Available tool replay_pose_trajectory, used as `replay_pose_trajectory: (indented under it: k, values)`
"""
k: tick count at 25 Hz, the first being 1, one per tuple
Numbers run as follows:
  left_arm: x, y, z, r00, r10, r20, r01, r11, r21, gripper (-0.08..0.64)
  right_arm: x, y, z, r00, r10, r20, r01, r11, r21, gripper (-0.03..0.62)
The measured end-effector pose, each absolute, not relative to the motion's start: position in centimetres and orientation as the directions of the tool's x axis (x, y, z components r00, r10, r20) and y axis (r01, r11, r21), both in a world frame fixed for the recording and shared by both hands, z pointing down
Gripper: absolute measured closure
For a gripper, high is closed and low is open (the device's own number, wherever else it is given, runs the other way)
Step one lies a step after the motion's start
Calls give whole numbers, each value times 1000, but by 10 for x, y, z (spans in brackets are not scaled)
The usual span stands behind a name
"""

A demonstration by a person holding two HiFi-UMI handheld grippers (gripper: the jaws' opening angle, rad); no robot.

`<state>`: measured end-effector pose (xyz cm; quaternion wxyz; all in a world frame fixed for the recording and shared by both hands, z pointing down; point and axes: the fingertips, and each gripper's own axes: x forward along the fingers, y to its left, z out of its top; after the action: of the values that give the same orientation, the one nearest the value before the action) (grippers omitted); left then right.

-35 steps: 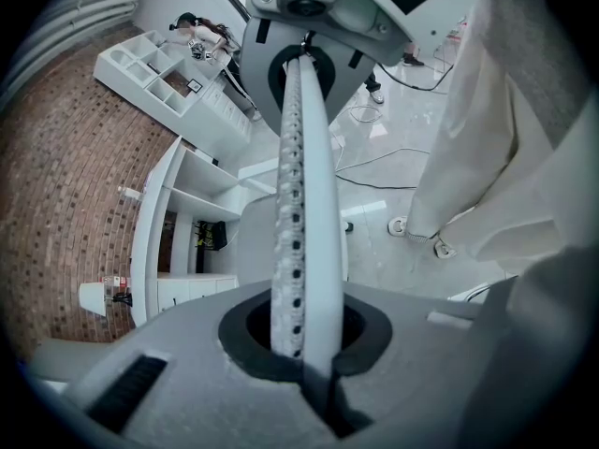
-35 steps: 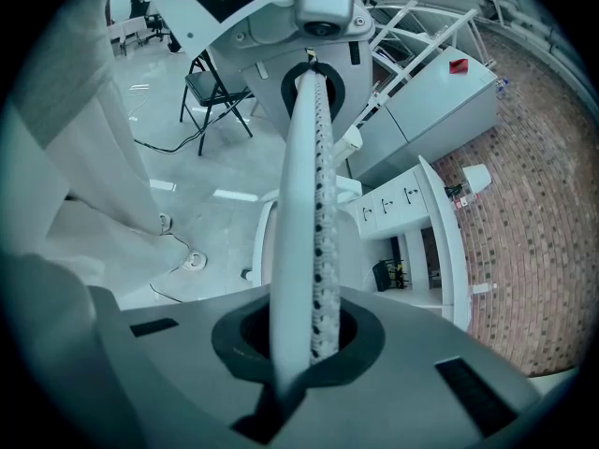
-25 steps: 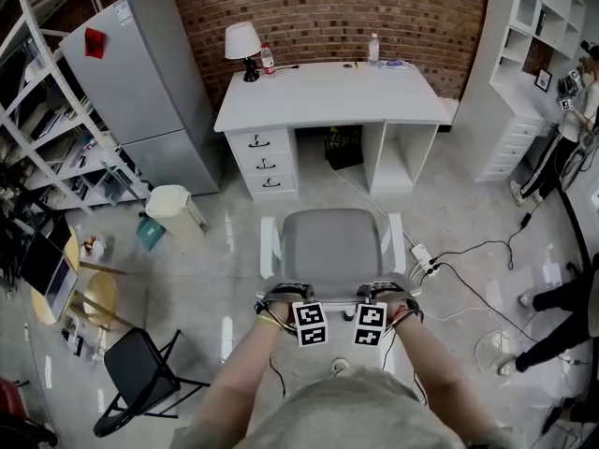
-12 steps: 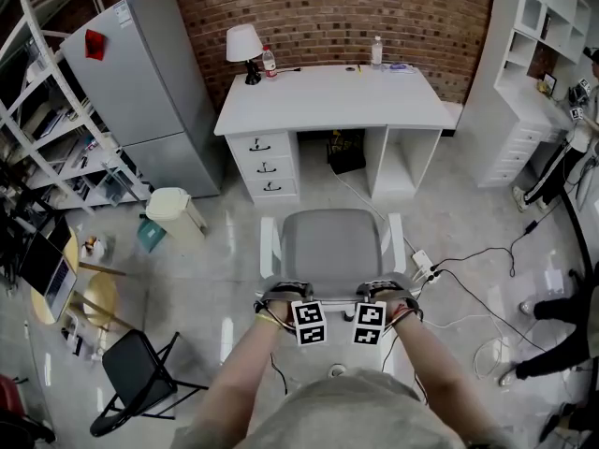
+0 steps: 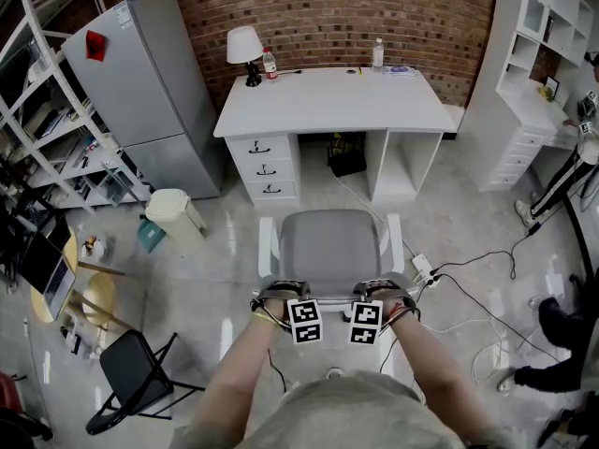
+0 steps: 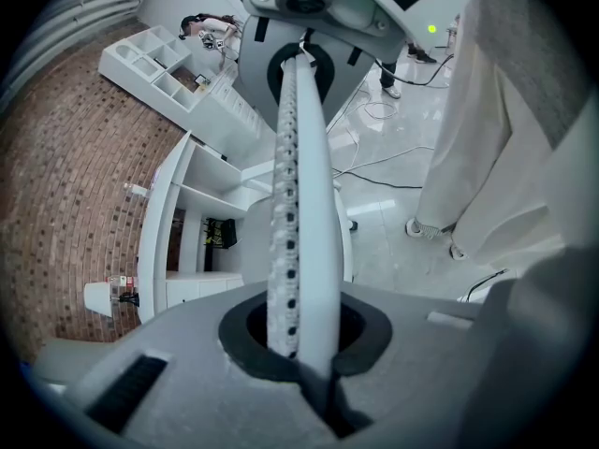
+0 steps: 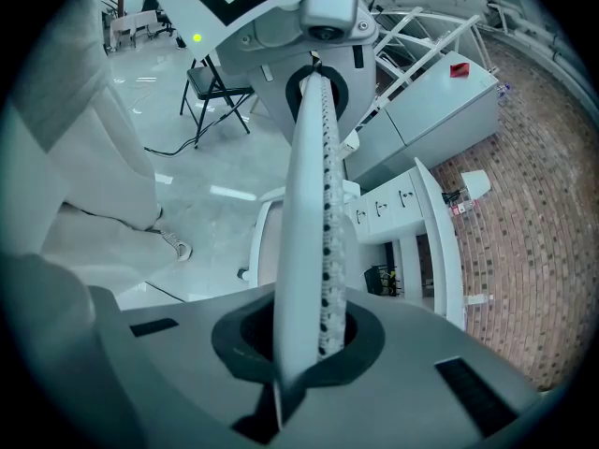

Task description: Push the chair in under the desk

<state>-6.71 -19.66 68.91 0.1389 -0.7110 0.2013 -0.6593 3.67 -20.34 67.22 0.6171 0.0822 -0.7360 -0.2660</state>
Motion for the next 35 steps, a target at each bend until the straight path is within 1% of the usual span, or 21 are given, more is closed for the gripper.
replay_pose_trajectory:
  k: [19,35]
  values:
    - [-64,-225,691,42,-481,876,-111,-873,-474,546,40,-234,675,-231,-458,858,213,837,504,581]
    - [-61,-277,691,43,-490,870,-121,-867,-483,546,42,-288,676,-218,-458,862,216,838,501,581]
